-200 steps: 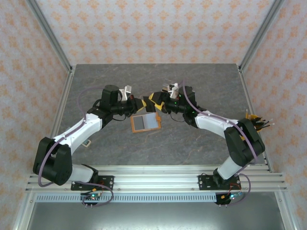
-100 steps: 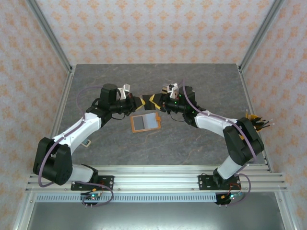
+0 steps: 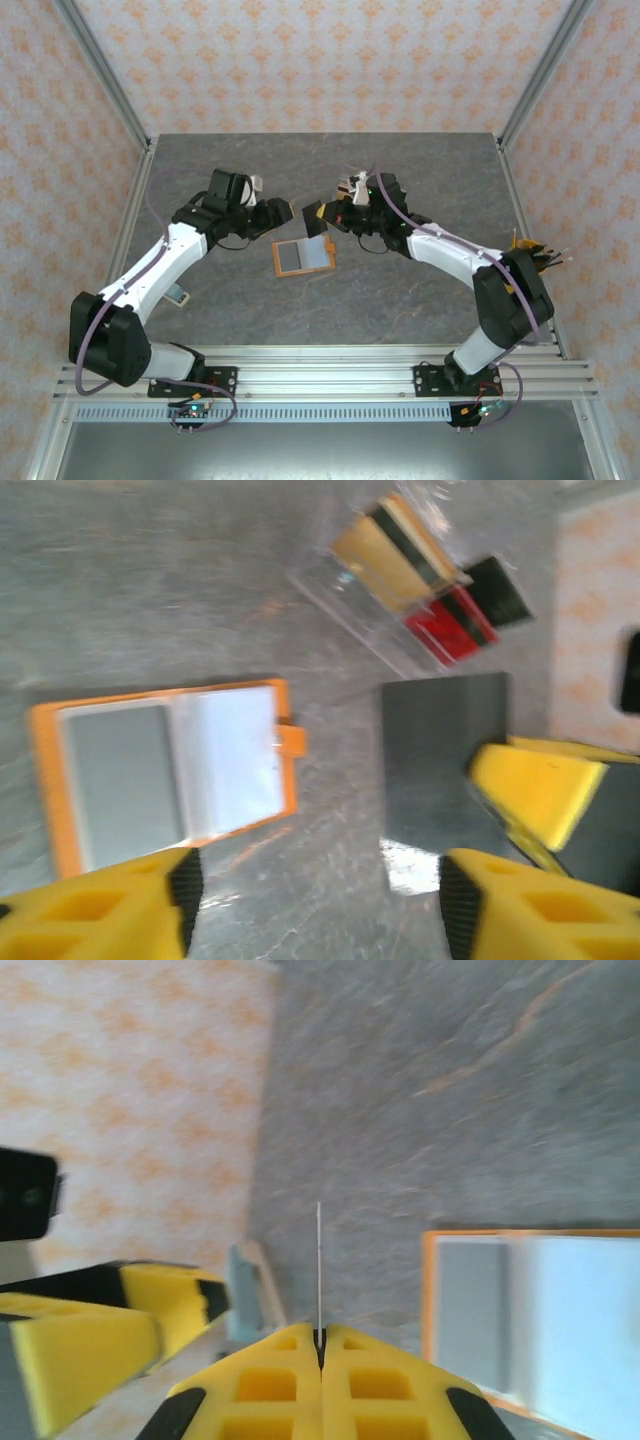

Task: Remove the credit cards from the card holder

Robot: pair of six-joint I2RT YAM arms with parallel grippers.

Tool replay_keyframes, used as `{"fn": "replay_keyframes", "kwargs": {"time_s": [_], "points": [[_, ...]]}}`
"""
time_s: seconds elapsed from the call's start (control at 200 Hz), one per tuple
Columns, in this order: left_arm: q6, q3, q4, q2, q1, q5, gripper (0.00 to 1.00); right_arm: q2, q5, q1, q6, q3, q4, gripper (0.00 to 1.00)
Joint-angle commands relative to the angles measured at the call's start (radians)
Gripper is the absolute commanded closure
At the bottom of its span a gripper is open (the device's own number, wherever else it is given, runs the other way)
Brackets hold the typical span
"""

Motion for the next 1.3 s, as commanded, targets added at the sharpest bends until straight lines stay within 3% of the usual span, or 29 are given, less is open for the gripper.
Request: {"fn": "replay_keyframes", "kwargs": {"time_s": [0.0, 0.11, 0.29, 0.38, 0.816, 1.036, 1.291], "points": [[0.167, 0.051, -0.242, -0.037, 0.017, -0.218, 0.20, -0.085, 0.268, -0.003, -0.364, 0.104, -0.341, 1.00], [0.241, 0.065, -0.299, -0.061, 0.027, -0.303, 0.08, -0.116, 0.475, -0.003, -0.593, 0.154, -0.449, 1.00], [0.297, 0.020, -0.278, -0.133, 0.059, -0.414, 0.00, -0.072, 0.545, -0.009, -1.075, 0.218, -0.549, 1.00], [0.291, 0.012, -0.276, -0.153, 0.088, -0.423, 0.00, -0.034, 0.576, -0.032, -1.223, 0.253, -0.562, 1.00], [0.264, 0.007, -0.285, -0.160, 0.115, -0.395, 0.00, 0.129, 0.298, -0.276, -1.621, 0.439, -0.670, 1.00], [0.265, 0.002, -0.266, -0.146, 0.124, -0.336, 0.00, 0.226, 0.219, -0.310, -1.746, 0.538, -0.777, 1.00], [0.268, -0.004, -0.256, -0.144, 0.132, -0.312, 0.00, 0.335, 0.245, -0.313, -1.807, 0.658, -0.828, 1.00]]}}
